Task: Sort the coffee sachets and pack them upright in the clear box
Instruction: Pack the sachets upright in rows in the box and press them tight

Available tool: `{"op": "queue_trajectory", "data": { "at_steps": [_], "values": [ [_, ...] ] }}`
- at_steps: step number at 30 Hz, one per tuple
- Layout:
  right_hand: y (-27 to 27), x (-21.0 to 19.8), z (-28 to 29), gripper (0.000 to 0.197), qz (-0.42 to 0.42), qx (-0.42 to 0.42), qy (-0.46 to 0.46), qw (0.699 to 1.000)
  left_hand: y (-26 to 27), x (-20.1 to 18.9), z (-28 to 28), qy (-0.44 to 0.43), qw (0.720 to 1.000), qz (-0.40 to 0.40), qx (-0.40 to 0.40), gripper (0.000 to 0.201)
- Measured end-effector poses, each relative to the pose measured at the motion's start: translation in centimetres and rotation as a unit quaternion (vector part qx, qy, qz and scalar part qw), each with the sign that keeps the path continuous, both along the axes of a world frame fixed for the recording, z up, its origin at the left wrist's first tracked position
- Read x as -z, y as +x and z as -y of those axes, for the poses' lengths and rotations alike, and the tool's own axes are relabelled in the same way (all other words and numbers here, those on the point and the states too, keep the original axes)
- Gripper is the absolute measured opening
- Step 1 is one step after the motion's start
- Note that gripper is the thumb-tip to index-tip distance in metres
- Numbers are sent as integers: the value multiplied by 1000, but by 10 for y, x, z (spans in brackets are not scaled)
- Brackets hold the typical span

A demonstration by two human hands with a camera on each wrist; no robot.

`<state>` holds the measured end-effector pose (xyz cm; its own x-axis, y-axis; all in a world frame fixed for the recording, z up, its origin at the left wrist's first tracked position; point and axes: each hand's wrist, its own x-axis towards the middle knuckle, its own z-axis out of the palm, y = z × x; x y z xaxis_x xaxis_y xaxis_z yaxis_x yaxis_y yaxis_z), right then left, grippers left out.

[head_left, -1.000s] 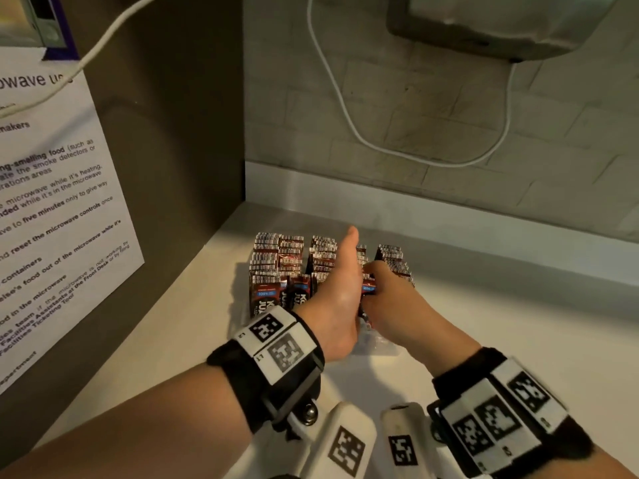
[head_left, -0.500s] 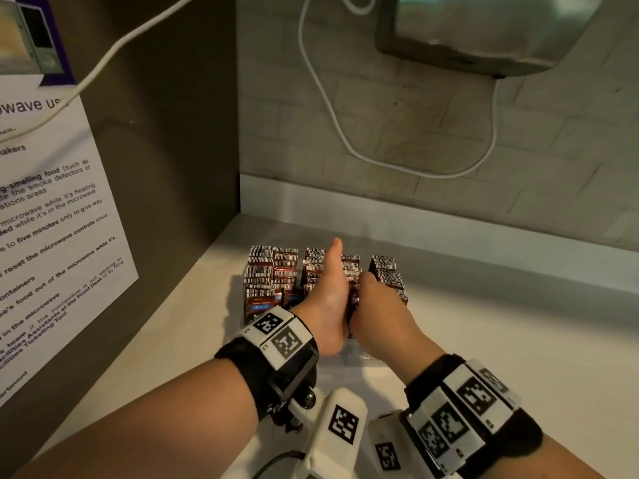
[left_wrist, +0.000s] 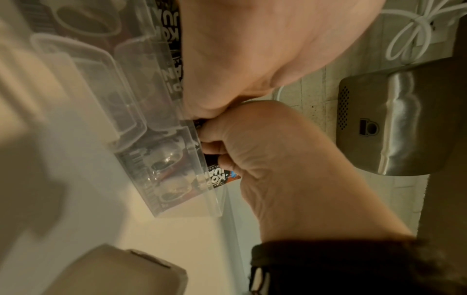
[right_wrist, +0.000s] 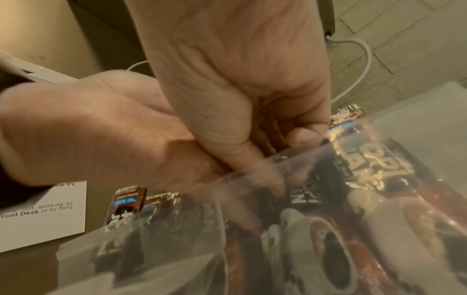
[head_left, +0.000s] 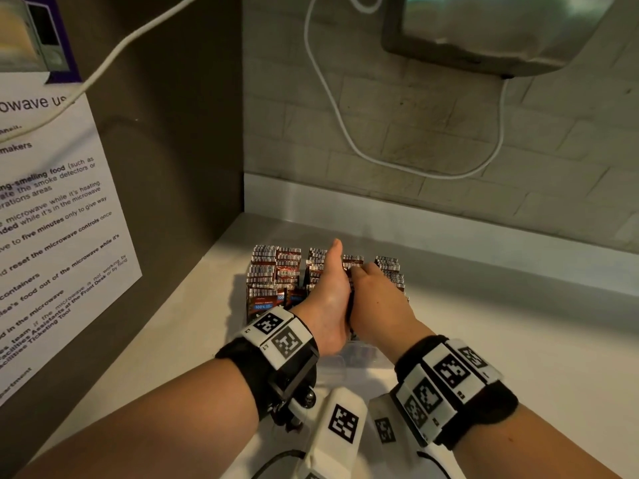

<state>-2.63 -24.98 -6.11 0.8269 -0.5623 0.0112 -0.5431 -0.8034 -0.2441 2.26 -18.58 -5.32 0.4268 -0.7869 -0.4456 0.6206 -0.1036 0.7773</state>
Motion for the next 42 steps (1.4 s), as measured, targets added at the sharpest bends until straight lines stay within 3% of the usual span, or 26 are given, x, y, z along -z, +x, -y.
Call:
{"op": "queue_trajectory", "data": {
  "at_steps": [9, 15, 21, 24, 28, 31, 35, 40, 42],
  "values": [
    [3, 0, 3, 29, -45, -19, -26, 998, 3, 2, 6, 18, 1000, 13, 10, 61],
    [-9, -14, 5, 30, -35, -10, -18, 999, 5, 3, 6, 12, 1000, 10, 1, 78],
    [-19, -24, 14, 33, 3, -63, 8, 998, 4, 0, 4, 3, 999, 29, -14, 62],
    [-30, -30, 23, 36, 36, -68, 18, 997, 4, 1, 2, 4, 1000, 15, -10, 70],
    [-44, -28, 33, 37, 11, -50, 15, 999, -2, -3, -1, 0, 999, 31, -27, 64],
    [-48, -22, 34, 39, -9, -47, 13, 999, -10, -4, 2, 3, 999, 44, -17, 70],
    [-53, -18, 33, 36, -47, -52, -33, 997, -15, -2, 8, 13, 999, 35, -24, 51],
    [-59, -20, 28, 33, -53, -71, -89, 992, -24, 1, 19, -1, 999, 28, -25, 52],
    [-60, -21, 28, 30, -66, -70, -122, 988, -29, 5, 26, -19, 1000, 25, 0, 62]
  ]
}}
